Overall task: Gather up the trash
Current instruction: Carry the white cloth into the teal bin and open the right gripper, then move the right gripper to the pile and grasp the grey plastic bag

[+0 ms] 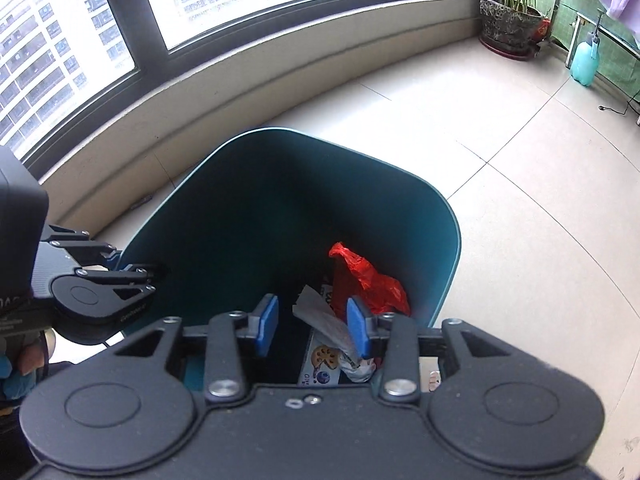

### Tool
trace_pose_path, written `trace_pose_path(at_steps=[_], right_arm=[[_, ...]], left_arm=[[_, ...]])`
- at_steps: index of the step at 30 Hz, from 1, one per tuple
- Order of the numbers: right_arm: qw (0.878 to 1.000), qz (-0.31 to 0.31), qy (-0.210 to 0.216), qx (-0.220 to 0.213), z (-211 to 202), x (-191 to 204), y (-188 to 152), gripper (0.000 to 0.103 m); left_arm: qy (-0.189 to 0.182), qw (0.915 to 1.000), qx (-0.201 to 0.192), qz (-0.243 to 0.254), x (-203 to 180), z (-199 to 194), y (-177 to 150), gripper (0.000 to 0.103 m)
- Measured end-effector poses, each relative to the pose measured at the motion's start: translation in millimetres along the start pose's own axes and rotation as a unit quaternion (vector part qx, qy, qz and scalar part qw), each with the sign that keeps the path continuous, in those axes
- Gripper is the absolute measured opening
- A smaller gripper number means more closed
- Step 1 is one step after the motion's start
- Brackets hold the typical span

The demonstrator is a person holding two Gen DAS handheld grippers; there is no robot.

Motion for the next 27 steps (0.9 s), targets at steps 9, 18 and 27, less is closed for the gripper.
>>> trace_pose_path(at_steps=[9, 18, 27], right_arm=[[0.998, 0.048, -0.016, -0.027, -54.3, -35.2, -32.5, 0.043], [0.991, 0.119, -0.055, -0.009, -51.2, -88.2, -78.0, 0.055], [0.978, 0.175, -0.078, 0.082, 26.1, -135.2, -142.0, 0.068]], left_arm=[[0.006, 1.0, -0.001, 0.001, -1.8, -0.6, -0.7, 0.015], [0.011, 0.9999, -0.002, 0.004, -3.0, -0.3, -1.1, 0.015], [0.008, 1.0, -0.001, 0.001, -2.0, -0.9, -0.9, 0.015]])
Point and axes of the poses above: each gripper's, at about its wrist camera, not at the fingertips, and z roughly the way its jaws point, x to its left, y to its top, the point moved 5 cm from there along z, roughly the way its jaws point, and after that the axes turned 7 degrees about -z, right-handed, at the moved point
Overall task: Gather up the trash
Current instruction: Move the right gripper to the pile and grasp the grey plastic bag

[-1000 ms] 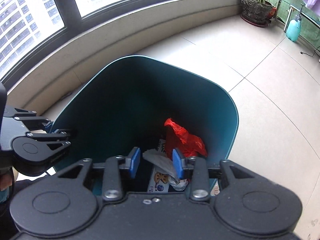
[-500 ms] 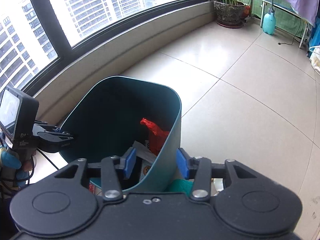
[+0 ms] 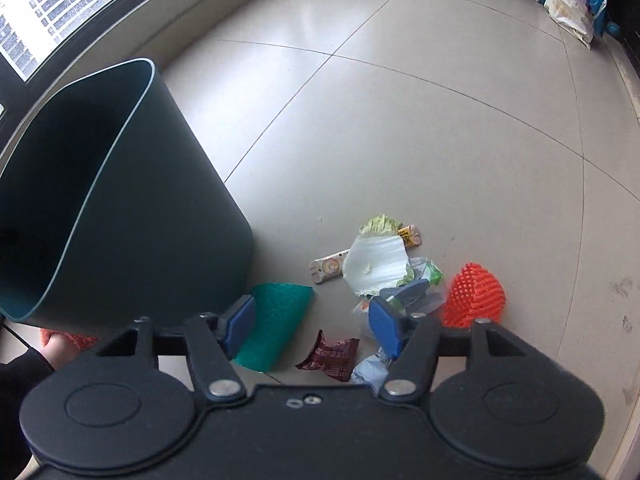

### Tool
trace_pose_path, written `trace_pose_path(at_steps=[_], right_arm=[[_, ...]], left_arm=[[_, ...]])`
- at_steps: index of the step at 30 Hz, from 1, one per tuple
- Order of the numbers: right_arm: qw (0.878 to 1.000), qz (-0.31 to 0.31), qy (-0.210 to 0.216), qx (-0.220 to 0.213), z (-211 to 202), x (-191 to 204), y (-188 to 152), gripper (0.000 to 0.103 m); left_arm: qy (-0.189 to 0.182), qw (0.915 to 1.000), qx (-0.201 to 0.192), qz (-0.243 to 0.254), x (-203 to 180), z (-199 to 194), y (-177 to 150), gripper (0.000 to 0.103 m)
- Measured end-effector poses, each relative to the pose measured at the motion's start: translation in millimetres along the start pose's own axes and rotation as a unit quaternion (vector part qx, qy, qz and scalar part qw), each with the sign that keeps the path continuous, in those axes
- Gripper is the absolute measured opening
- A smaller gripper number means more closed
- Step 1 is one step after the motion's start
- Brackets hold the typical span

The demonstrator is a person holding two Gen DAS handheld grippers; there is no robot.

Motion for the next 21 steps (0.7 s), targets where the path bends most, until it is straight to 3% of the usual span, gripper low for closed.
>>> trace_pose_path(at_steps=[2, 6, 11, 15, 21], right_arm=[[1.0, 0.006, -0.005, 0.013, 18.2, -4.5, -5.7, 0.082], [0.997, 0.045, -0.022, 0.062, 60.2, -22.3, -37.0, 0.084], [0.985, 0.084, -0.033, 0.148, 105.8, -40.3, -83.9, 0.083], [0.979, 0.114, -0.025, 0.167, 127.6, -47.2, -100.1, 0.082], [0.973, 0.116, -0.023, 0.199, 151.1, -43.2, -118.9, 0.065]], left_arm=[[0.0, 1.0, 0.0, 0.0, 0.1, 0.0, 0.2, 0.015], [0.0, 1.0, 0.0, 0.0, 0.1, -0.1, 0.3, 0.014], [-0.001, 1.0, 0.0, 0.001, -0.2, -0.2, 0.4, 0.015], [-0.003, 1.0, 0.002, -0.003, 0.3, 0.0, 0.7, 0.015], [0.003, 1.0, -0.002, 0.005, -2.1, 0.3, -0.8, 0.015]])
Point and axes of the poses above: each gripper's, at about its wrist camera, not at the fingertips, and z roughly the way its jaws point, x to its left, y to its top, the point moved 5 cm from there along z, roughly the way its jaws point, and after that the axes turned 7 degrees about -z, right-handed, at the moved point
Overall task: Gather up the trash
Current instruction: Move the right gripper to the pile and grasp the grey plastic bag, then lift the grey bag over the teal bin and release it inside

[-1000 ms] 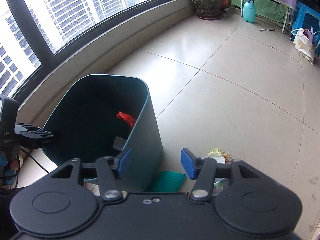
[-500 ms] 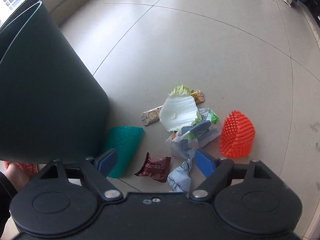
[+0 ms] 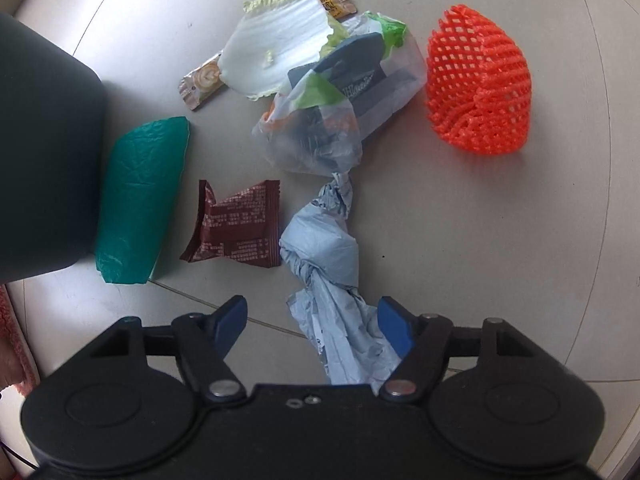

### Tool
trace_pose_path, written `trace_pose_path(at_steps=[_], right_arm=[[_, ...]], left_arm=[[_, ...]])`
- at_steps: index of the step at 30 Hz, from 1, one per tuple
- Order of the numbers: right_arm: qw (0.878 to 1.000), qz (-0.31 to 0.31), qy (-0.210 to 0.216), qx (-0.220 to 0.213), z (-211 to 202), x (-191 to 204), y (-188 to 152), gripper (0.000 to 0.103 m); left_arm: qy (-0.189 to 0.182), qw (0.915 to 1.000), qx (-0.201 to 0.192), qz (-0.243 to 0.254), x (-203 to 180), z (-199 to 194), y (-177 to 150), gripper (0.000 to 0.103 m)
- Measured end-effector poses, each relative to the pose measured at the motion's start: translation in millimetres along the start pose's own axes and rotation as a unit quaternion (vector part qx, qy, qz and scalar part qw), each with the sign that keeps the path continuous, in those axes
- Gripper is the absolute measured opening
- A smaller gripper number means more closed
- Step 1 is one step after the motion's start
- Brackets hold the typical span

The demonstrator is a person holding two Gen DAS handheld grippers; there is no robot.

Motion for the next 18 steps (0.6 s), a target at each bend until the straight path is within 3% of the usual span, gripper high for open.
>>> trace_pose_path(at_steps=[3, 7, 13, 18], right_arm=[[1.0, -0.005, -0.014, 0.01, 5.7, 1.9, -4.4, 0.05], [1.0, -0.008, -0.021, 0.007, -1.8, 3.2, -4.8, 0.018], [0.999, -0.029, -0.028, -0.015, -32.2, 10.4, -3.9, 0.012], [0.995, -0.067, -0.025, -0.064, -94.8, 17.2, 12.2, 0.011]], left_arm=[[0.004, 1.0, -0.001, 0.002, -1.6, 0.4, -0.4, 0.015], [0.002, 1.0, -0.001, 0.0, -1.4, 0.2, -0.8, 0.015], [0.003, 1.0, -0.002, 0.004, -1.8, -0.1, -0.3, 0.015], [-0.003, 1.0, 0.0, -0.002, 0.4, -0.3, 0.2, 0.015]])
Point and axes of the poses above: each gripper's, at about its wrist camera, not at the fingertips, and z roughly the way its jaws point, x to its left, y to its top, the point moved 5 cm from there along z, roughly the way its jaws point, and after that the axes turned 7 degrees about -z, right-handed, at the moved point
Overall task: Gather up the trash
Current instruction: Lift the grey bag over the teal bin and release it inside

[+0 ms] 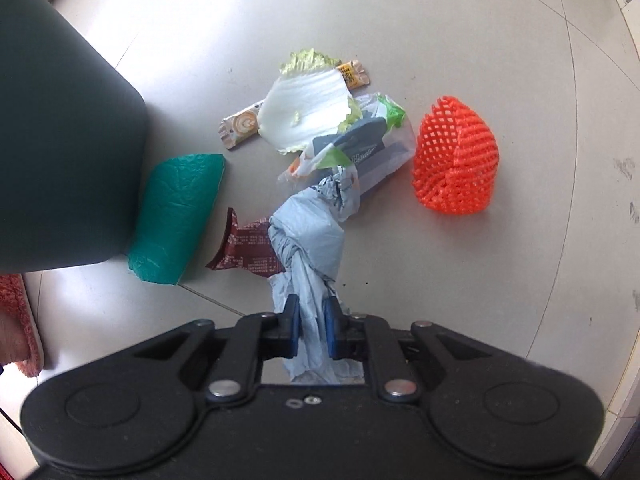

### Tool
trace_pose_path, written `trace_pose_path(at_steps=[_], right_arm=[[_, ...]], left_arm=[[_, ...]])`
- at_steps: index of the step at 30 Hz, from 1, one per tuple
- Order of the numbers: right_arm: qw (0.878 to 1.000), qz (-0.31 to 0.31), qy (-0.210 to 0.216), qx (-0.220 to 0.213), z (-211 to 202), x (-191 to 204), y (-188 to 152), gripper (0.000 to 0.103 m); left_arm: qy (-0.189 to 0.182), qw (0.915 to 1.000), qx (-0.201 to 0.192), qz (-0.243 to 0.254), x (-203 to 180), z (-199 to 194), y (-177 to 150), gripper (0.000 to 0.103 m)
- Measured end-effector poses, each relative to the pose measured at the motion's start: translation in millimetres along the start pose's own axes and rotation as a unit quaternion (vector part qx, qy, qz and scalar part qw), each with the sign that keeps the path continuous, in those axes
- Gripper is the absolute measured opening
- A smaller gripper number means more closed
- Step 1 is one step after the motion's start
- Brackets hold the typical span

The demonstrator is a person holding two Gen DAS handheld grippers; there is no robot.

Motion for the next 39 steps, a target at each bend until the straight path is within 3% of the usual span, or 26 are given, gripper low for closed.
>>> trace_pose_path(at_steps=[9, 14, 17, 22, 30, 39], right_arm=[[0.991, -0.029, 0.045, -0.123, -135.3, 8.7, 51.6, 0.011], [0.979, -0.061, 0.075, -0.179, -193.3, 44.5, 71.7, 0.011], [0.971, -0.076, 0.114, -0.194, -212.2, 71.4, 79.1, 0.011], [0.96, -0.133, 0.145, -0.2, -216.0, 128.1, 86.3, 0.011], [0.958, -0.191, 0.131, -0.17, -178.2, 200.3, 105.6, 0.011], [0.964, -0.203, 0.11, -0.13, -137.9, 222.2, 101.6, 0.011]], left_arm=[[-0.003, 1.0, 0.001, 0.0, 2.2, -0.3, 1.2, 0.015], [-0.003, 1.0, 0.001, -0.001, 2.6, -0.7, 1.5, 0.015], [-0.001, 1.0, 0.0, 0.001, 2.3, -0.8, 1.4, 0.015], [-0.002, 1.0, 0.001, -0.001, 1.6, -0.8, 0.9, 0.015], [-0.006, 1.0, 0.002, -0.003, 3.3, -0.6, 0.9, 0.015], [-0.013, 0.9999, 0.003, -0.005, 6.2, -0.4, 1.7, 0.015]])
Point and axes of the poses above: each gripper's, at about its wrist camera, not at the fingertips, and z roughly the way its jaws point, x to its left, y to its top, the point moved 5 cm from there along z, roughly the way its jaws point, and after that the axes turned 7 degrees about -z, right-handed, at the moved point
